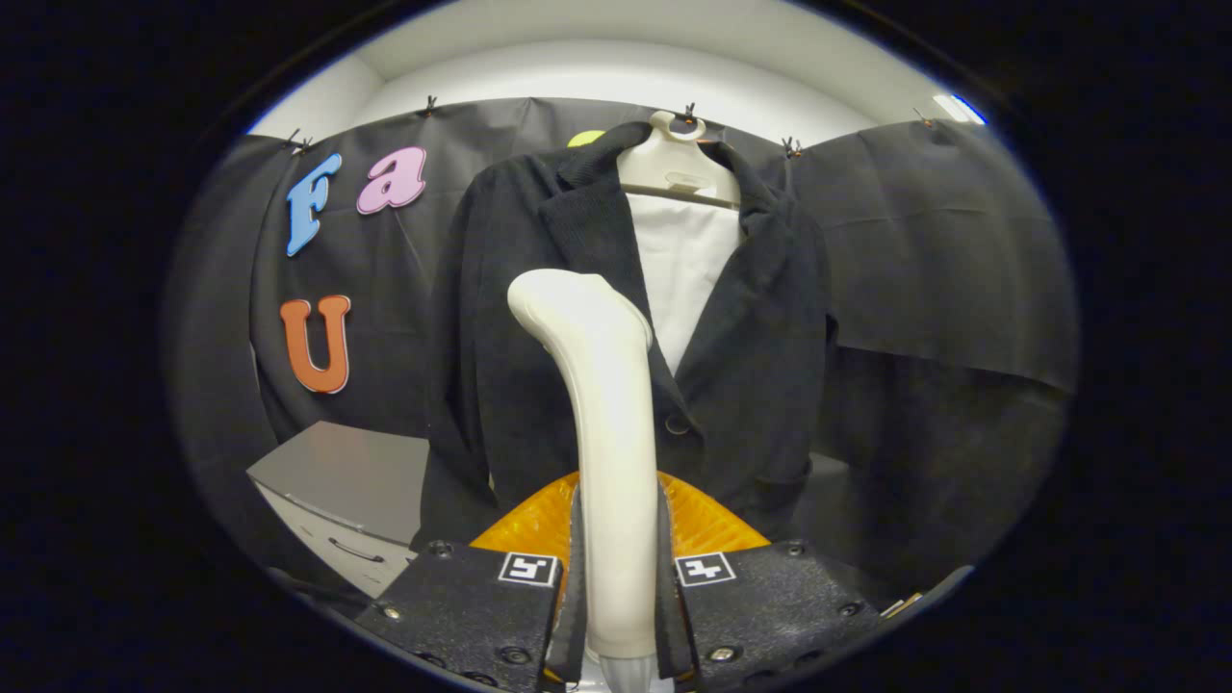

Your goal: Iron the clothes twice with a garment steamer, once on the left side and once on the right side.

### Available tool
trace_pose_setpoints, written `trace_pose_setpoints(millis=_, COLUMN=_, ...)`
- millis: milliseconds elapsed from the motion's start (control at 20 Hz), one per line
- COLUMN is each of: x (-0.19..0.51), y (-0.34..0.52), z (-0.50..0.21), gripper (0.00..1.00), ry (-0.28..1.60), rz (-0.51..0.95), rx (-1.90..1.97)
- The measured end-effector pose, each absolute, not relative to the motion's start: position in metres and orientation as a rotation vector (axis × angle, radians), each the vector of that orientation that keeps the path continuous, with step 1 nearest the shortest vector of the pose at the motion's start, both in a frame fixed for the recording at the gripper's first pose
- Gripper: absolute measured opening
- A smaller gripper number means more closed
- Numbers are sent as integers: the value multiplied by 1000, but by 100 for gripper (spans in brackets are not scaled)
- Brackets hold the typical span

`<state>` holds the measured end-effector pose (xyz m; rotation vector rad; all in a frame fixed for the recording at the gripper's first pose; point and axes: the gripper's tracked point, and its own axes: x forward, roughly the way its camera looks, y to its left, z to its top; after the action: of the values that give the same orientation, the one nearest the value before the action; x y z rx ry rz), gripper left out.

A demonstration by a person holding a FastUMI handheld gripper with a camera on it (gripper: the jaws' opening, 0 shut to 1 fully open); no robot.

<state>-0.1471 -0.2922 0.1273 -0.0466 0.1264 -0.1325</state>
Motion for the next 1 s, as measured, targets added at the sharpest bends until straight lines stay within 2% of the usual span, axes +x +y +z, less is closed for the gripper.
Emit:
trace_pose_setpoints(millis=450, x=-150, y=-302, z=83, gripper=31, ry=163, rz=-140, rx=-63)
trace_pose_setpoints(millis=1000, x=-162, y=-316, z=-21, gripper=31, ry=307, rz=-143, rx=-37)
